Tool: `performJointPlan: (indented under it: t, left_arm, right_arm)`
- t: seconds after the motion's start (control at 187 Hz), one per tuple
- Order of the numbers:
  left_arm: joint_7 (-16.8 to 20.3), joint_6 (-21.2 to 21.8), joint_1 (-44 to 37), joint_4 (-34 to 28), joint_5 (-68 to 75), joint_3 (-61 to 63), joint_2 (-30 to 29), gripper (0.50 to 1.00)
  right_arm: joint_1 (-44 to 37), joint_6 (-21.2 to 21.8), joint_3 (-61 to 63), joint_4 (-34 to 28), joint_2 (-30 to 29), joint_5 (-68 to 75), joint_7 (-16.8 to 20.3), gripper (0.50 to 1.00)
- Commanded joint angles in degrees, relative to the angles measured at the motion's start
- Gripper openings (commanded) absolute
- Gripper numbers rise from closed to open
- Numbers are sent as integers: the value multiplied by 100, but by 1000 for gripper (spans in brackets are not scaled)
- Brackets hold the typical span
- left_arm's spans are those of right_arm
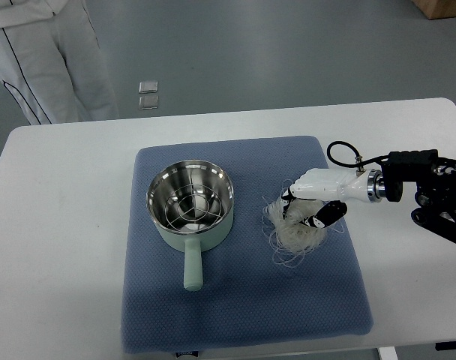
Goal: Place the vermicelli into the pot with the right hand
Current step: 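Close the right hand fingers around the vermicelli bundle, then lift the vermicelli with the right hand and carry it toward the pot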
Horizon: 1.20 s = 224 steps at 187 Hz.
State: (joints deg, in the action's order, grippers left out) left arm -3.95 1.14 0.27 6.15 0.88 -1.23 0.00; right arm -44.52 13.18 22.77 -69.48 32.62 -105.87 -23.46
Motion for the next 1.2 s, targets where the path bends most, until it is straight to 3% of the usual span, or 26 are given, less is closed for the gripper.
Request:
performJointPlan:
  t: [0.0,0.633,1.195]
  left_arm:
    - [0,0,0,0,0,0,0,1000]
    - [0,0,0,0,0,0,0,1000]
    - [0,0,0,0,0,9,0,1000]
  right_arm:
    - [-39,-70,96,-4,16,40,-9,500]
    - [-294,-9,860,-13,77,128,-44,500]
    - [-1682,343,1001,-4,16,374,-18,500]
